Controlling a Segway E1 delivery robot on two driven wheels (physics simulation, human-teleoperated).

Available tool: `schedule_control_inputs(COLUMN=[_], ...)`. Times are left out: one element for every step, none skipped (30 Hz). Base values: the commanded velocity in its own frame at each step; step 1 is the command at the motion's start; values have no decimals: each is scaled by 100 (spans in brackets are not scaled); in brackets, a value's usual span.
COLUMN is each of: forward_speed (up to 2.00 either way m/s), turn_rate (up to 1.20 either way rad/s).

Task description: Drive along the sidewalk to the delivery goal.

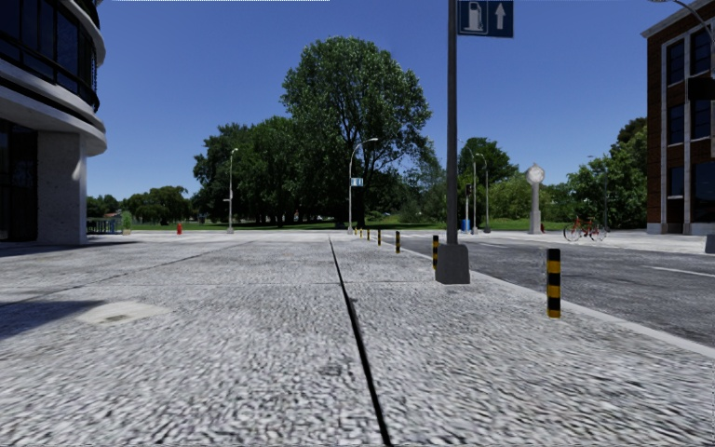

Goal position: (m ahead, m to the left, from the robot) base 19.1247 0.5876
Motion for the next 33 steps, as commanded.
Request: schedule_control_inputs(forward_speed=[200, 200, 200, 200, 200, 200, 200, 200, 200, 200, 200, 200, 200, 200, 200, 200, 200, 200, 200, 200, 200, 200, 200, 200, 200, 200, 200, 200, 200, 200, 200, 200, 200], turn_rate=[0, 0, 0, 0, 0, 0, 0, 0, 4, 4, 6, 7, 10, 12, 12, 12, 12, 12, 13, 13, 13, 14, 15, 20, 22, 22, 22, 22, 22, 22, 22, 22, 22])
